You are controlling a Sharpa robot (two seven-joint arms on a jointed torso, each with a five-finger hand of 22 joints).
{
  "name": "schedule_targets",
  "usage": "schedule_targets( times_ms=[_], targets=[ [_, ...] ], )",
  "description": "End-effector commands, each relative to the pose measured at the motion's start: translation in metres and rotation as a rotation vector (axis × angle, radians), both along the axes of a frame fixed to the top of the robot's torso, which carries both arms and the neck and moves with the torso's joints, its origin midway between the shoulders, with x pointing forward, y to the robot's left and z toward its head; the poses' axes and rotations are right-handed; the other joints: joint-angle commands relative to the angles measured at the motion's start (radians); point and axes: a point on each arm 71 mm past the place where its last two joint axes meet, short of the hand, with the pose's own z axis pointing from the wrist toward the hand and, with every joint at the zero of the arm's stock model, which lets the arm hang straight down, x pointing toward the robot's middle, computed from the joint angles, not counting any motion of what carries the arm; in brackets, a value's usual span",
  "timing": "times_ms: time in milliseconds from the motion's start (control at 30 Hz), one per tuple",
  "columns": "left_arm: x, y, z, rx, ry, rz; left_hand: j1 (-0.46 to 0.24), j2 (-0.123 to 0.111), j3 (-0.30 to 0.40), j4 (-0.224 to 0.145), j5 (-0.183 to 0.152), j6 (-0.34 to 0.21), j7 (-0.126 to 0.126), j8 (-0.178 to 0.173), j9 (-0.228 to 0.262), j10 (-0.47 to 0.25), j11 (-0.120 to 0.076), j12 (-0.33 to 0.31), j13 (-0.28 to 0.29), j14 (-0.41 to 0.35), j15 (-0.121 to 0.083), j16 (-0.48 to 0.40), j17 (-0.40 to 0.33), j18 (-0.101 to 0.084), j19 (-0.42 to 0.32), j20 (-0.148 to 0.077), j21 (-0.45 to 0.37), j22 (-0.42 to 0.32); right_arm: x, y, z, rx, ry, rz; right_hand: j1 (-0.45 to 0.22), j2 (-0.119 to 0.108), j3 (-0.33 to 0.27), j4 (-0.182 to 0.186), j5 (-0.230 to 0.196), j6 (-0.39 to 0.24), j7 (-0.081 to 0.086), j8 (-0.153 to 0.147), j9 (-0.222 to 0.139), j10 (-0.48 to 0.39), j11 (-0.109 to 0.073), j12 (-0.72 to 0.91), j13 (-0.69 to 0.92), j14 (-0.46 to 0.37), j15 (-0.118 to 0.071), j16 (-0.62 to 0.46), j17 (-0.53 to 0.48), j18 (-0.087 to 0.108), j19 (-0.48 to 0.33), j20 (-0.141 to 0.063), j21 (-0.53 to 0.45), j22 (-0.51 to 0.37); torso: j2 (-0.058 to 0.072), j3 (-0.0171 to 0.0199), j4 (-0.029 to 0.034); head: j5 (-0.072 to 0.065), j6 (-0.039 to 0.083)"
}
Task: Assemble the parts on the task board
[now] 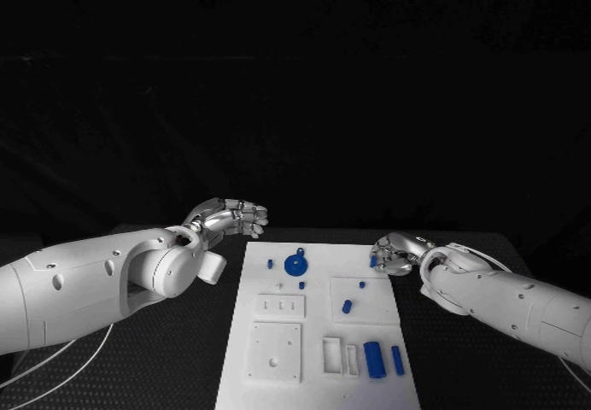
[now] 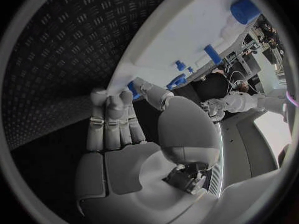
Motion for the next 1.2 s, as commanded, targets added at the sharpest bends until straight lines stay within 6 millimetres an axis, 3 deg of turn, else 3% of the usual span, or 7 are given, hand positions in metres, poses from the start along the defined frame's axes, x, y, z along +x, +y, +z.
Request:
schedule_targets(
  times_ms=[33, 333, 767, 1033, 1200],
  targets=[
    [-0.0007, -0.0022, 0.0011, -0.005, -0.008, -0.016, -0.013, 0.000, 0.001, -0.005, -0.003, -0.002, 0.002, -0.005, 0.001, -0.004, 0.002, -0.005, 0.001, 0.004, 0.003, -0.004, 0.001, 0.018, -0.006, -0.002, 0.005, 0.014, -0.0002, -0.0001, -0.0013, -0.007, 0.012, -0.002, -0.010, -0.004, -0.004, -0.005, -0.002, 0.006, 0.010, -0.002, -0.001, -0.001, -0.002, 0.004, -0.002, -0.001, -0.004, 0.003, 0.000, 0.021, 0.001, -0.006, 0.007, 0.018, 0.000, 0.0001, -0.0005, -0.001, 0.001],
    [-0.0008, -0.0018, 0.0011, -0.005, -0.008, -0.016, -0.012, -0.001, 0.001, -0.006, -0.003, -0.002, 0.002, -0.006, 0.002, -0.004, 0.003, -0.005, 0.002, 0.004, 0.003, -0.004, 0.002, 0.018, -0.006, -0.002, 0.005, 0.014, -0.0001, 0.0017, -0.0025, -0.009, 0.018, -0.002, -0.023, -0.026, -0.024, -0.019, 0.014, -0.026, 0.021, -0.022, -0.008, -0.011, 0.009, 0.003, -0.006, -0.005, 0.006, -0.001, -0.001, 0.021, -0.004, -0.004, 0.004, 0.017, 0.001, 0.0002, -0.0012, -0.003, 0.001],
    [-0.0003, -0.0025, 0.0010, -0.004, -0.008, -0.016, -0.011, -0.001, 0.002, -0.007, -0.003, -0.003, 0.003, -0.006, 0.002, -0.004, 0.003, -0.005, 0.002, 0.004, 0.003, -0.005, 0.002, 0.018, -0.007, -0.002, 0.005, 0.014, 0.0002, 0.0025, -0.0032, -0.010, 0.016, -0.012, -0.041, -0.031, -0.042, -0.016, 0.025, -0.030, 0.024, -0.026, -0.008, -0.013, 0.012, 0.006, -0.007, -0.005, 0.010, -0.001, -0.001, 0.021, -0.003, -0.001, 0.003, 0.016, 0.001, 0.0013, -0.0010, -0.001, 0.000],
    [-0.0004, -0.0026, 0.0010, -0.005, -0.008, -0.018, -0.011, 0.000, 0.002, -0.007, -0.003, -0.003, 0.003, -0.007, 0.002, -0.005, 0.003, -0.006, 0.002, 0.005, 0.003, -0.005, 0.002, 0.018, -0.007, -0.002, 0.005, 0.014, 0.0005, 0.0021, -0.0031, -0.011, 0.011, -0.016, -0.040, -0.011, -0.032, -0.005, 0.010, 0.001, 0.016, -0.010, 0.000, -0.010, 0.004, 0.010, -0.009, -0.002, 0.002, 0.000, -0.001, 0.021, 0.000, -0.004, 0.003, 0.015, 0.001, 0.0016, -0.0010, -0.002, -0.001],
    [-0.0003, -0.0023, 0.0010, -0.005, -0.007, -0.018, -0.011, 0.000, 0.002, -0.007, -0.003, -0.003, 0.003, -0.007, 0.002, -0.004, 0.003, -0.006, 0.002, 0.005, 0.003, -0.005, 0.002, 0.018, -0.006, -0.002, 0.005, 0.014, 0.0006, 0.0024, -0.0030, -0.017, 0.005, -0.017, -0.041, -0.001, -0.022, 0.000, 0.004, 0.039, 0.002, 0.010, 0.013, -0.004, -0.009, 0.013, -0.013, 0.001, -0.010, 0.001, -0.001, 0.021, 0.003, -0.006, 0.004, 0.016, 0.001, 0.0015, -0.0009, -0.002, -0.001]
  ],
)
